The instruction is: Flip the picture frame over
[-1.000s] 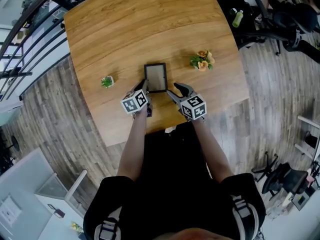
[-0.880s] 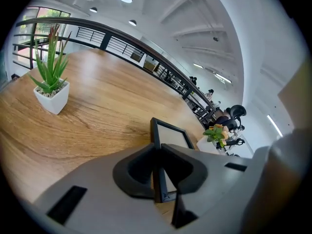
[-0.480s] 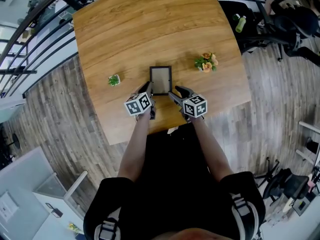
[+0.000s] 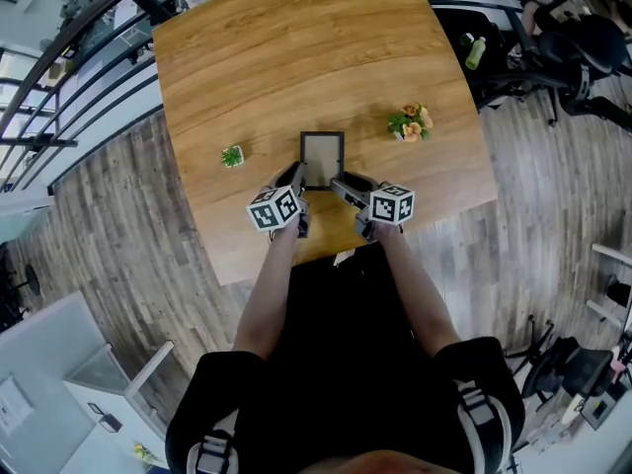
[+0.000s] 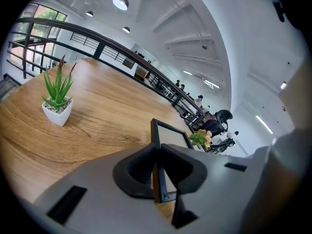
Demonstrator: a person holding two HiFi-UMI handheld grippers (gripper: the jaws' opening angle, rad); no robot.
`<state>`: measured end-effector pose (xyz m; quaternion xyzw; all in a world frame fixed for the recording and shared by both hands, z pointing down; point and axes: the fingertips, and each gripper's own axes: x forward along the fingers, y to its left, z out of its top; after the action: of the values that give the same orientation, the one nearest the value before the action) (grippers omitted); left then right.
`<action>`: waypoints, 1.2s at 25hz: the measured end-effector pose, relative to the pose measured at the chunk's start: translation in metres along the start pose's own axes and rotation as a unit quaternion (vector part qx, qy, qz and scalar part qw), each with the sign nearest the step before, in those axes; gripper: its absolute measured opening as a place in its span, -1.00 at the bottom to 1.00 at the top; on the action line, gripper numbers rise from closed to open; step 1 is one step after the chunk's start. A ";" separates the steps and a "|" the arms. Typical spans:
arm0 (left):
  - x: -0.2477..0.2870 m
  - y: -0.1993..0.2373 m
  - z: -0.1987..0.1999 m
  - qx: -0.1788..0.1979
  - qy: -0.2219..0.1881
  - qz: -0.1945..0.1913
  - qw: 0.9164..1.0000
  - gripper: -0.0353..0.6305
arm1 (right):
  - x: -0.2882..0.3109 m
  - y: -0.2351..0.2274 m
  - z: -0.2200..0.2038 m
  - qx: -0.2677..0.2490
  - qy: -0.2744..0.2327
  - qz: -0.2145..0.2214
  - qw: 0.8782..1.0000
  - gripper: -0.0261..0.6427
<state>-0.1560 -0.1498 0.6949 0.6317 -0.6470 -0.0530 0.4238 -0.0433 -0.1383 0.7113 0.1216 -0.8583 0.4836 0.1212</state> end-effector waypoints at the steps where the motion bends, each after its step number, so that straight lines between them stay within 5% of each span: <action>1: -0.001 -0.002 0.001 0.002 -0.001 -0.003 1.000 -0.72 | 0.000 0.003 0.001 0.009 -0.005 0.009 1.000 -0.37; 17: -0.014 -0.016 0.013 0.023 -0.018 -0.043 0.999 -0.72 | -0.014 0.031 0.031 0.093 -0.085 0.068 0.990 -0.69; 30: -0.016 -0.014 0.005 0.038 0.000 -0.051 0.998 -0.71 | -0.015 0.039 0.027 0.053 -0.067 0.031 0.996 -0.70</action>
<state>-0.1504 -0.1415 0.6753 0.6796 -0.6152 -0.0502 0.3964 -0.0447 -0.1404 0.6613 0.1332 -0.8410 0.5227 0.0421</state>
